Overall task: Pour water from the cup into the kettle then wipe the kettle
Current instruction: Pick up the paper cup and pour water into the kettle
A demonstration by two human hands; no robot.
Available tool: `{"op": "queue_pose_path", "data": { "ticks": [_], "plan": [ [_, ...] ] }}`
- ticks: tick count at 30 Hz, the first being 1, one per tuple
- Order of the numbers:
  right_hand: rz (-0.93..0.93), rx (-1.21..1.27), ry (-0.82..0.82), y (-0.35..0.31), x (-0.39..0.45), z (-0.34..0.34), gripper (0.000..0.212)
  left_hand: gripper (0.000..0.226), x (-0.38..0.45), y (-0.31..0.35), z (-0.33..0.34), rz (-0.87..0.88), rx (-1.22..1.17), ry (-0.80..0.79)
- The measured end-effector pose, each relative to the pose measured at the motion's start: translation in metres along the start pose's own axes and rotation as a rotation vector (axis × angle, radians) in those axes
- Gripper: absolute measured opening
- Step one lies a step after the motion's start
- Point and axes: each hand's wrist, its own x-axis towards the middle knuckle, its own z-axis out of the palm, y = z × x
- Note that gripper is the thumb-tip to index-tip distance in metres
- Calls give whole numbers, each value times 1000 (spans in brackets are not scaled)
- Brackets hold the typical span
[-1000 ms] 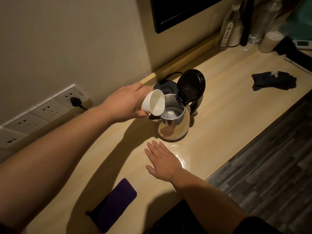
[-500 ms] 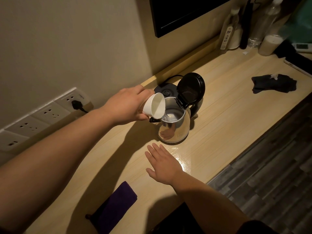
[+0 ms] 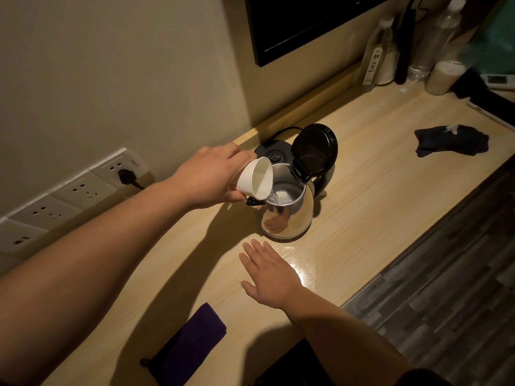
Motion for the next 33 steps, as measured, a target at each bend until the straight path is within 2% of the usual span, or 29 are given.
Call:
{"op": "queue_pose_path", "data": {
  "ticks": [33],
  "plan": [
    [-1,-3,-9,0,-2,-6,69,89,11,5,-9,7,58,-76]
  ]
}}
